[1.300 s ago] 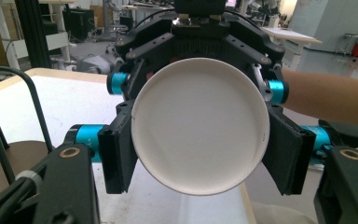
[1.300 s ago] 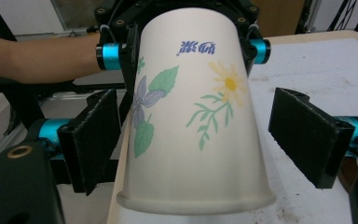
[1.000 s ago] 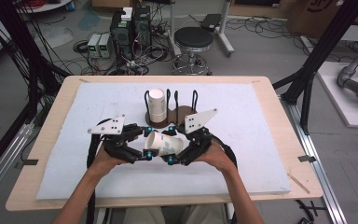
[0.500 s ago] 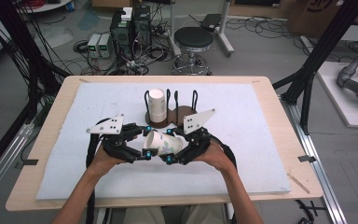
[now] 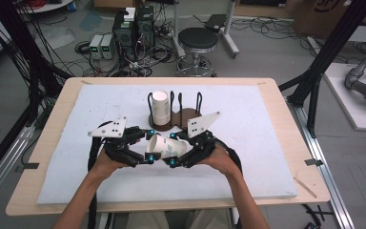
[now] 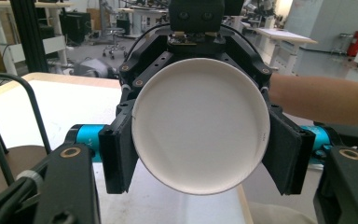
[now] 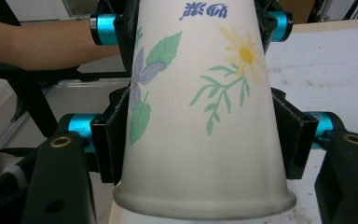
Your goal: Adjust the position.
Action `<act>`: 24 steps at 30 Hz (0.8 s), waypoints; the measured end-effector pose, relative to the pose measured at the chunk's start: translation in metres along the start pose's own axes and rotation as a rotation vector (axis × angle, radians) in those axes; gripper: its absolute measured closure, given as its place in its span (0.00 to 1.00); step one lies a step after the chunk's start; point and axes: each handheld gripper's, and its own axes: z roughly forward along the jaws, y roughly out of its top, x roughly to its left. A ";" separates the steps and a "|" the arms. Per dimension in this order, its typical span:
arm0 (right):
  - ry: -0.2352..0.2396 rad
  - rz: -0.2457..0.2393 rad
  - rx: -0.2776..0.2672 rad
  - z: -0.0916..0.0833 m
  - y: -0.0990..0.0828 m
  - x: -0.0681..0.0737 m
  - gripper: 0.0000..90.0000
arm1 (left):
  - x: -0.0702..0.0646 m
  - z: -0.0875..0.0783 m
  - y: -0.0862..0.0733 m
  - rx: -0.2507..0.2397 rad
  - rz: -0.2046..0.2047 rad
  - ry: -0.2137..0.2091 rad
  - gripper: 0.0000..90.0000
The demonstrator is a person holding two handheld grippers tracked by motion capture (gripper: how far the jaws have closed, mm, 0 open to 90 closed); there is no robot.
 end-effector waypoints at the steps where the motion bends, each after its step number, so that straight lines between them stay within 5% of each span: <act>1: 0.000 0.002 -0.001 0.000 0.000 0.000 0.36 | 0.000 0.000 0.000 -0.002 -0.002 0.001 0.39; 3: -0.003 0.000 0.001 0.000 0.000 0.000 0.36 | -0.001 0.000 -0.001 -0.006 0.008 0.008 0.37; 9: -0.007 0.003 -0.001 0.000 0.000 -0.001 0.36 | 0.002 0.003 -0.003 -0.005 -0.009 0.044 0.04; 24: -0.019 0.008 -0.003 -0.005 -0.001 -0.001 0.37 | 0.001 0.003 -0.002 0.020 0.009 0.063 0.02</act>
